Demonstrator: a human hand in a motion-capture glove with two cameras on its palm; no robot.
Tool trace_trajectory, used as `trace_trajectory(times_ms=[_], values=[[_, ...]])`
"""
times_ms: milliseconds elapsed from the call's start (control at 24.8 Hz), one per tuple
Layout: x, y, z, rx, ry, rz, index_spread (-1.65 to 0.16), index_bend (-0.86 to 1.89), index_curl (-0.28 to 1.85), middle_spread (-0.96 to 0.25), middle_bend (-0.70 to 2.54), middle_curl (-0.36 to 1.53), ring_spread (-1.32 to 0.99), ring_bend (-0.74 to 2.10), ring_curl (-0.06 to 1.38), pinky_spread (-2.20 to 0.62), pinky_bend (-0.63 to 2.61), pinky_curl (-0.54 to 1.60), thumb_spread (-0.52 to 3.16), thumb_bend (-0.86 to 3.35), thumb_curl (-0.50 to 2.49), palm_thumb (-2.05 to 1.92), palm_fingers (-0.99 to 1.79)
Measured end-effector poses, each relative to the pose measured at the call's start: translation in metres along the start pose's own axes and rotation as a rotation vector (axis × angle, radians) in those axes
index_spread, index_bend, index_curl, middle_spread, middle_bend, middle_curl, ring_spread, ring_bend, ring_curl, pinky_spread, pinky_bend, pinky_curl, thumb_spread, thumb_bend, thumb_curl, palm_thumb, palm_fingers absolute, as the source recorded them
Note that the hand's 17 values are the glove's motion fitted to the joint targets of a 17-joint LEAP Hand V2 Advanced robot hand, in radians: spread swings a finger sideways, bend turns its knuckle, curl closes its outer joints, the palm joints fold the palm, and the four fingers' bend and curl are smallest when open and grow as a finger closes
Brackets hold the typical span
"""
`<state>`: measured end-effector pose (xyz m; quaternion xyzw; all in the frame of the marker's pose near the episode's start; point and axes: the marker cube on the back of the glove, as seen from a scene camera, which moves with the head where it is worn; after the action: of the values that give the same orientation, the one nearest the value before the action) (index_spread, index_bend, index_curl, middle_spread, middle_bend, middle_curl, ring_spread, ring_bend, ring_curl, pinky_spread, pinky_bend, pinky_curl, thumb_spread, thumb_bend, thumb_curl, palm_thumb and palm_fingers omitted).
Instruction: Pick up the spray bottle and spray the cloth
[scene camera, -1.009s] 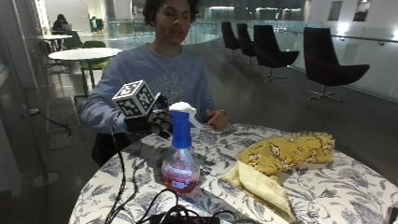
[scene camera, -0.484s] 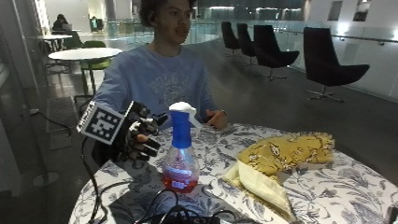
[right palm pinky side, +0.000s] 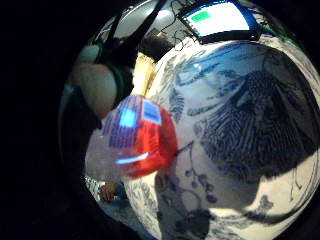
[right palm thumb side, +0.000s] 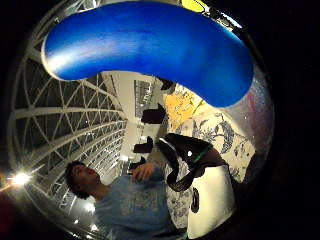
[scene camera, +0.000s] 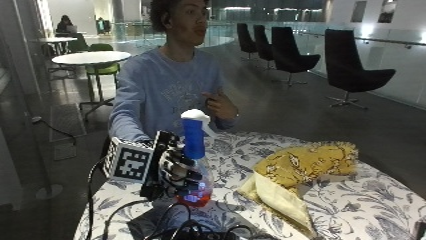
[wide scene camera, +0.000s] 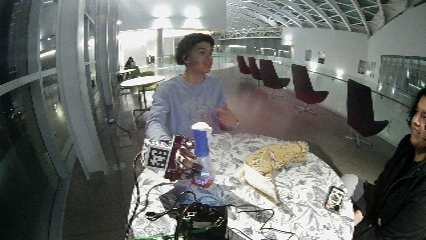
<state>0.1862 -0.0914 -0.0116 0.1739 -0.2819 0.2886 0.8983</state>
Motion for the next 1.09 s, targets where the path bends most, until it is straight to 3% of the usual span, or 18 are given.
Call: trace_trajectory(times_ms=[161,565,726,968,1089], values=[[0.004,-0.004,0.009,0.083,0.039,-0.006,-0.33,0.21,0.11,-0.05,0.4,0.38,-0.06,0.63,0.34,0.1,0.54,0.32,0.95,0.1,0.33,0.78,0.9],[-0.015,-0.019,0.019,0.121,0.145,0.01,-0.29,0.09,0.17,-0.08,0.34,0.4,-0.09,0.62,0.38,-0.01,0.53,0.35,0.93,0.07,0.39,0.87,1.05],[-0.051,-0.031,0.023,-0.043,0.22,0.004,-0.28,0.08,0.18,-0.07,0.34,0.4,-0.09,0.63,0.39,-0.06,0.54,0.36,0.91,0.04,0.41,0.89,1.1],[-0.092,-0.043,0.037,-0.387,0.527,-0.009,-0.27,0.07,0.18,-0.07,0.34,0.42,-0.09,0.64,0.4,-0.11,0.56,0.38,0.88,0.01,0.44,0.91,1.13],[-0.096,-0.046,0.046,-0.476,0.632,-0.017,-0.27,0.07,0.18,-0.07,0.34,0.42,-0.09,0.65,0.4,-0.12,0.56,0.38,0.87,-0.01,0.45,0.91,1.14]])
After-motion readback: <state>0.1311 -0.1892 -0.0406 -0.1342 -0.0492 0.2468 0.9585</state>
